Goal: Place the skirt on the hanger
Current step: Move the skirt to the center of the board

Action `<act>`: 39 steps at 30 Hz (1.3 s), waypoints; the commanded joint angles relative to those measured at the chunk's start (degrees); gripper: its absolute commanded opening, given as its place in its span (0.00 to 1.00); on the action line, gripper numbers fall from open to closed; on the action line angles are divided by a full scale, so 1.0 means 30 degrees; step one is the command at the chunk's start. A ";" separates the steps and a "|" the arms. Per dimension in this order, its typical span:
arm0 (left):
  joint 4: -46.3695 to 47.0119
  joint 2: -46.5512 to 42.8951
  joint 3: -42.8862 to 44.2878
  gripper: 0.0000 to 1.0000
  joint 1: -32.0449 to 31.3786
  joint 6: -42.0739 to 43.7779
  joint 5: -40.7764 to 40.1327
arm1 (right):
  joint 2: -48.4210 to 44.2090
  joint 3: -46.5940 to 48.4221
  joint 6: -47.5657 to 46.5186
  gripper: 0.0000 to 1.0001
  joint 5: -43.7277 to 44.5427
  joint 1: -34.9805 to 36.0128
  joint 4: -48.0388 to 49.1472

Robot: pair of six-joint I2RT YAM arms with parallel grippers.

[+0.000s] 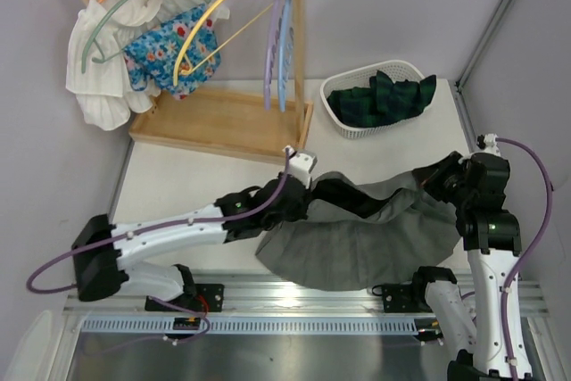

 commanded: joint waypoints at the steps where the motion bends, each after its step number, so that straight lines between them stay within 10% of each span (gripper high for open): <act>1: 0.1747 -0.2287 -0.2273 0.11 0.0284 -0.0268 0.2098 | -0.0125 0.0777 0.0833 0.00 -0.1355 0.0142 -0.0430; 10: 0.1953 -0.7388 -0.6409 0.18 0.1074 -0.1998 0.2656 | -0.0217 -0.0156 0.1010 0.00 -0.1765 0.0435 -0.0169; 22: -0.0104 -0.4754 -0.4416 0.16 0.2863 -0.3845 0.4879 | 0.5671 -0.0072 0.0163 0.03 -0.1889 0.3388 0.3230; 32: -0.3173 -0.2558 -0.0025 0.14 0.2891 -0.2643 0.4618 | 0.7846 0.5229 -0.5021 0.94 0.2125 0.4127 -0.1918; 39: -0.3266 -0.2117 0.0595 0.14 0.3301 -0.2615 0.5672 | 0.4161 0.4505 -0.6171 0.95 -0.1174 0.4973 -0.1315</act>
